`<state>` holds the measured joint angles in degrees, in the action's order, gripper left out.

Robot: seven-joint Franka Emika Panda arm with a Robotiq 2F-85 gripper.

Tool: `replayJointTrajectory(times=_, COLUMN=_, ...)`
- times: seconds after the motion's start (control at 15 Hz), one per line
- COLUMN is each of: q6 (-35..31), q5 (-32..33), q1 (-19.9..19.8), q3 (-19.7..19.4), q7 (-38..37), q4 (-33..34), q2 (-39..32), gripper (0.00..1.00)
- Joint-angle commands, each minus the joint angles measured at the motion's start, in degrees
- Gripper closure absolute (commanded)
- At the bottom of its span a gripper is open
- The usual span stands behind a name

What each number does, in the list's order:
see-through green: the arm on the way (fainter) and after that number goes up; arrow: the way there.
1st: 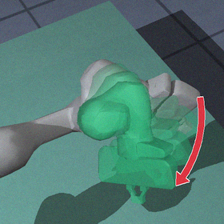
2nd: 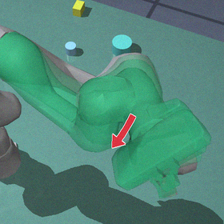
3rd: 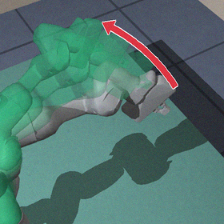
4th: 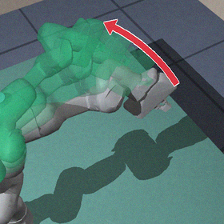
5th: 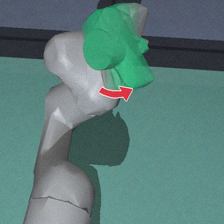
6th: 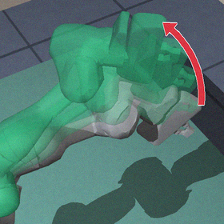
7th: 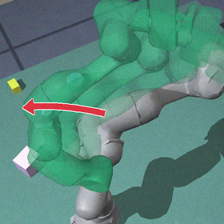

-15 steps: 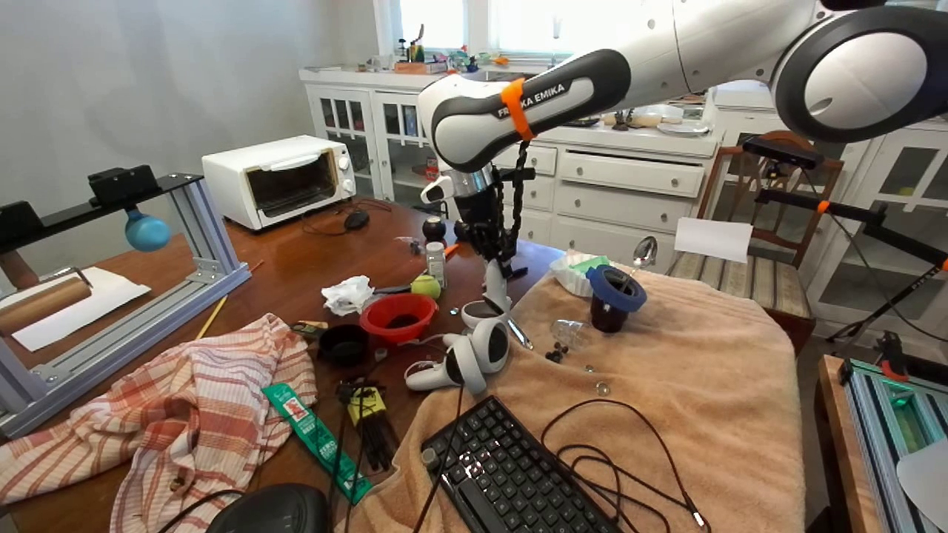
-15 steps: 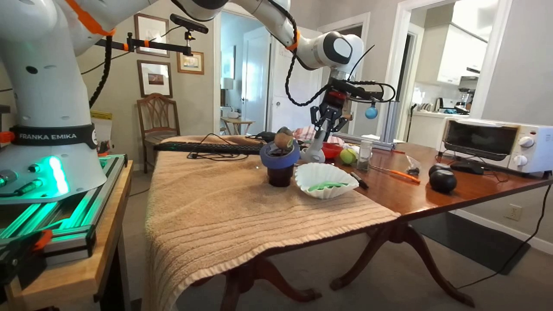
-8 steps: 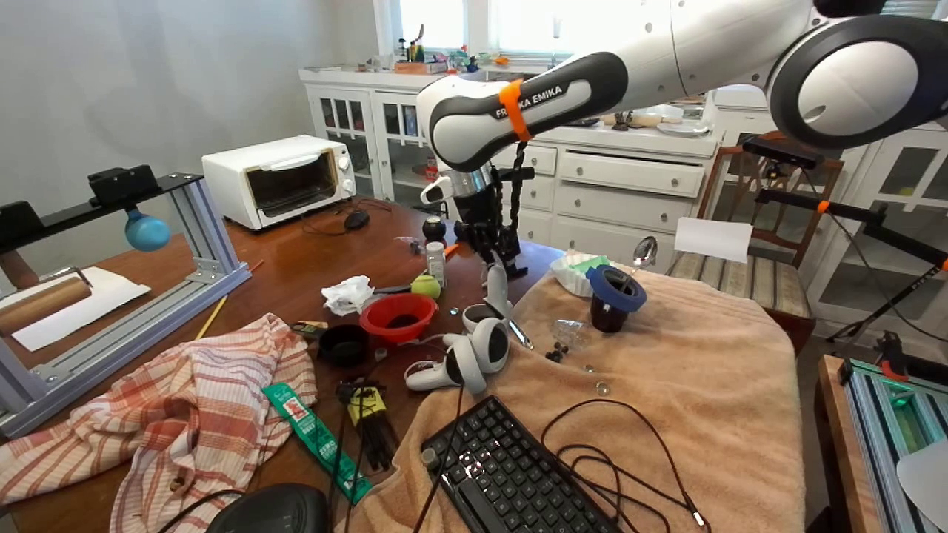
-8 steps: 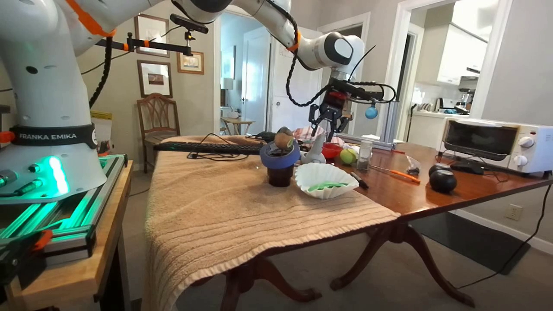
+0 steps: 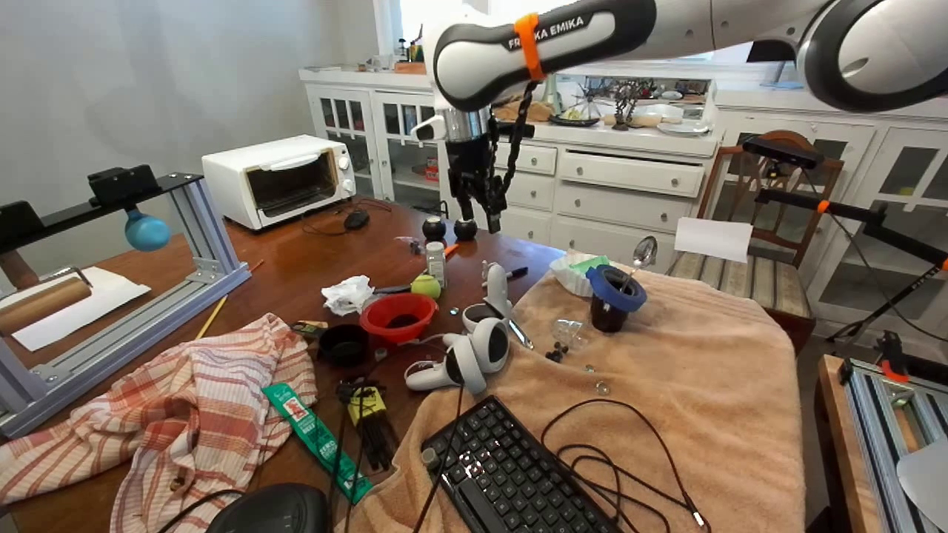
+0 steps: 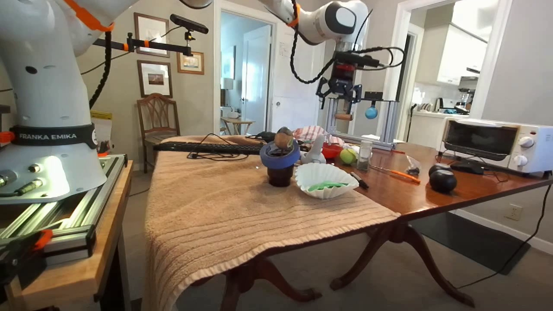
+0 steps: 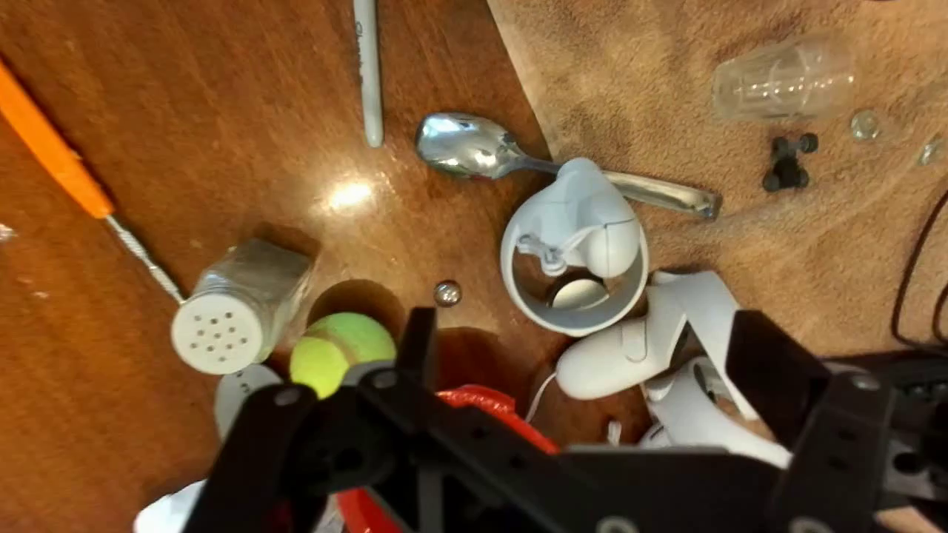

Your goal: Move the white remote to the left then move the hand sanitizer to the right

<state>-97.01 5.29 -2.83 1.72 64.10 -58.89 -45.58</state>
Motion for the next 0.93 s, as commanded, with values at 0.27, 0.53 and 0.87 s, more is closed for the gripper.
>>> replayJointTrajectory(times=0.27, q6=1.1, q5=-3.9, q1=-2.4, q3=-0.4, q7=-9.9, q4=2.1, q2=2.9, gripper=0.00)
replayJointTrajectory(times=0.53, q6=1.3, q5=-4.4, q1=-2.9, q3=-0.5, q7=-11.3, q4=2.3, q2=2.9, gripper=0.00)
replayJointTrajectory(times=0.87, q6=4.8, q5=-4.6, q1=-2.7, q3=-1.9, q7=-30.7, q4=14.9, q2=-5.2, gripper=0.00)
